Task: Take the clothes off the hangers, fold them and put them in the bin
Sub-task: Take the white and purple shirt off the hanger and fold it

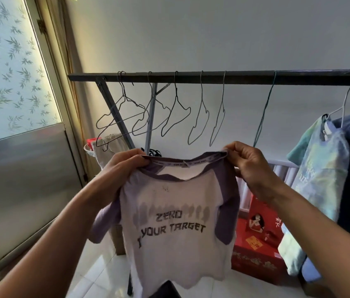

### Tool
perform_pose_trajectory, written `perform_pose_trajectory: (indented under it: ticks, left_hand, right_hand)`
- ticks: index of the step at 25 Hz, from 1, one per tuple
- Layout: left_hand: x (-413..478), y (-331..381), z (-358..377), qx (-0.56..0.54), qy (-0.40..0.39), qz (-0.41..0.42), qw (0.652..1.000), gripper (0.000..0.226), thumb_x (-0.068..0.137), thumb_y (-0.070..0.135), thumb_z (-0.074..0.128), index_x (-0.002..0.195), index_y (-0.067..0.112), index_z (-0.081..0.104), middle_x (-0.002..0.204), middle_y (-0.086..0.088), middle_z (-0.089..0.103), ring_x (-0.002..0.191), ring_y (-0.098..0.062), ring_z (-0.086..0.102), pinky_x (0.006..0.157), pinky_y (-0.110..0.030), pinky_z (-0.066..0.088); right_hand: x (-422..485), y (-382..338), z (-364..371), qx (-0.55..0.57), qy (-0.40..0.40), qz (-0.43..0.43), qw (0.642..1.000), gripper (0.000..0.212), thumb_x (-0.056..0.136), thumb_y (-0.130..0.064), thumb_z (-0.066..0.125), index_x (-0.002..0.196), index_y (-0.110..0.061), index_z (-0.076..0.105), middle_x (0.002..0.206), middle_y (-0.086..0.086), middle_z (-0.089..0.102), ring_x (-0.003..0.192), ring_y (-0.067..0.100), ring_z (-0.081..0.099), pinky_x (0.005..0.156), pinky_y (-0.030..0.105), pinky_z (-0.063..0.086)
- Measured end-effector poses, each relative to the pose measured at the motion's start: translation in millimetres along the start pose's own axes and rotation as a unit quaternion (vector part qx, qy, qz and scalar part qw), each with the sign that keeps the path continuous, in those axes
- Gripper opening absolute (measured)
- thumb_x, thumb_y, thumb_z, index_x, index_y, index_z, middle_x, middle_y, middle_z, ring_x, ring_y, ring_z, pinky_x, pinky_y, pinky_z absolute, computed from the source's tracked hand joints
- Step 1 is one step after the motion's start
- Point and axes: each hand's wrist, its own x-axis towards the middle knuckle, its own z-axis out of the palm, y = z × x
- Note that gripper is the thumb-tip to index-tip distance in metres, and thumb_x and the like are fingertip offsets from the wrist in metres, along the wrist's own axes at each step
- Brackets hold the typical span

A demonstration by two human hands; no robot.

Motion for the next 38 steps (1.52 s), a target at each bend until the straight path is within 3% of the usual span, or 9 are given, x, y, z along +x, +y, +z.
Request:
perform_pose_trajectory:
  ticks: [4, 8, 12, 17, 20, 25, 31, 34, 38]
  left_hand:
    - [-5.5, 13.9, -21.1, -0.108, -0.091, -0.101, 0.985, 0.066, 0.055, 0.034, 0.084, 0.108, -0.001, 0.065, 0.094, -0.019, 0.066, 0.079, -0.024, 0.064, 0.069, -0.027, 0.057]
    - [-10.3, 11.5, -26.1, -0.067, -0.025, -0.098, 0.993, 0.038, 0.067, 0.025, 0.078, 0.099, 0.004, 0.074, 0.096, -0.019, 0.071, 0.078, -0.021, 0.069, 0.068, -0.024, 0.059]
    - [-16.9, 7.9, -29.3, -0.029, -0.050, -0.062, 0.996, 0.056, 0.059, 0.045, 0.087, 0.098, 0.007, 0.076, 0.095, -0.015, 0.073, 0.081, -0.017, 0.070, 0.069, -0.022, 0.057]
    - [-13.1, 6.8, -21.9, -0.013, 0.068, -0.023, 0.997, 0.015, 0.087, 0.022, 0.062, 0.083, 0.012, 0.072, 0.080, -0.005, 0.069, 0.073, -0.012, 0.063, 0.064, -0.019, 0.053]
    - [-11.3, 8.3, -21.8, -0.021, 0.143, -0.001, 0.989, 0.018, 0.095, 0.014, 0.055, 0.079, 0.013, 0.065, 0.079, -0.004, 0.063, 0.073, -0.012, 0.056, 0.067, -0.023, 0.048]
    - [-12.6, 15.4, -20.1, 0.045, 0.140, 0.005, 0.989, 0.018, 0.098, 0.018, 0.050, 0.085, 0.012, 0.059, 0.090, -0.014, 0.058, 0.080, -0.022, 0.052, 0.072, -0.031, 0.045]
    - [-22.3, 30.5, -28.8, 0.076, -0.016, -0.032, 0.996, 0.031, 0.078, 0.041, 0.072, 0.091, 0.013, 0.072, 0.091, -0.007, 0.069, 0.082, -0.015, 0.065, 0.070, -0.021, 0.053]
    - [-23.4, 26.6, -27.7, 0.110, 0.019, -0.009, 0.994, 0.027, 0.083, 0.039, 0.069, 0.090, 0.013, 0.073, 0.091, -0.007, 0.072, 0.085, -0.018, 0.066, 0.078, -0.027, 0.054]
    - [-24.2, 19.2, -23.8, 0.095, 0.083, 0.011, 0.992, 0.022, 0.084, 0.031, 0.059, 0.085, 0.011, 0.068, 0.080, -0.005, 0.068, 0.075, -0.015, 0.061, 0.073, -0.027, 0.051]
  right_hand:
    - [-2.2, 11.9, 10.9, 0.037, 0.003, 0.022, 0.999, 0.037, 0.099, -0.009, 0.049, 0.068, -0.023, 0.066, 0.064, -0.006, 0.061, 0.066, 0.008, 0.052, 0.061, 0.021, 0.042]
    - [1.2, 7.0, 14.2, 0.025, 0.002, 0.016, 1.000, 0.029, 0.098, -0.006, 0.049, 0.076, -0.016, 0.066, 0.071, -0.001, 0.064, 0.071, 0.011, 0.055, 0.068, 0.024, 0.045]
    - [3.1, -1.0, 13.8, 0.041, -0.003, 0.023, 0.999, 0.031, 0.096, -0.004, 0.048, 0.075, -0.017, 0.067, 0.069, -0.001, 0.065, 0.070, 0.012, 0.057, 0.068, 0.025, 0.046]
    - [-2.0, -4.6, 12.5, 0.059, -0.040, 0.013, 0.997, 0.023, 0.079, -0.010, 0.042, 0.070, -0.017, 0.062, 0.063, -0.003, 0.060, 0.062, 0.009, 0.053, 0.059, 0.025, 0.043]
    - [-8.7, -2.1, 4.8, -0.051, -0.100, -0.038, 0.993, 0.015, 0.069, -0.020, 0.051, 0.079, -0.022, 0.061, 0.070, -0.009, 0.060, 0.067, 0.008, 0.054, 0.058, 0.019, 0.045]
    - [-10.3, 6.2, 6.4, -0.206, -0.058, -0.163, 0.963, 0.018, 0.093, -0.018, 0.060, 0.081, -0.031, 0.061, 0.086, -0.002, 0.056, 0.081, 0.008, 0.054, 0.073, 0.015, 0.042]
    - [-6.8, -1.0, -2.5, 0.009, -0.070, -0.052, 0.996, 0.030, 0.082, -0.031, 0.061, 0.070, -0.003, 0.064, 0.068, 0.006, 0.056, 0.067, 0.015, 0.049, 0.062, 0.025, 0.040]
    - [-6.1, -9.1, -5.6, -0.008, -0.126, -0.027, 0.992, 0.015, 0.079, -0.032, 0.069, 0.079, -0.017, 0.069, 0.072, 0.004, 0.066, 0.067, 0.010, 0.060, 0.063, 0.021, 0.050]
    - [-6.2, -11.8, -13.4, -0.036, -0.213, 0.025, 0.976, 0.030, 0.075, -0.021, 0.077, 0.104, -0.012, 0.070, 0.099, 0.012, 0.073, 0.091, 0.018, 0.069, 0.085, 0.029, 0.053]
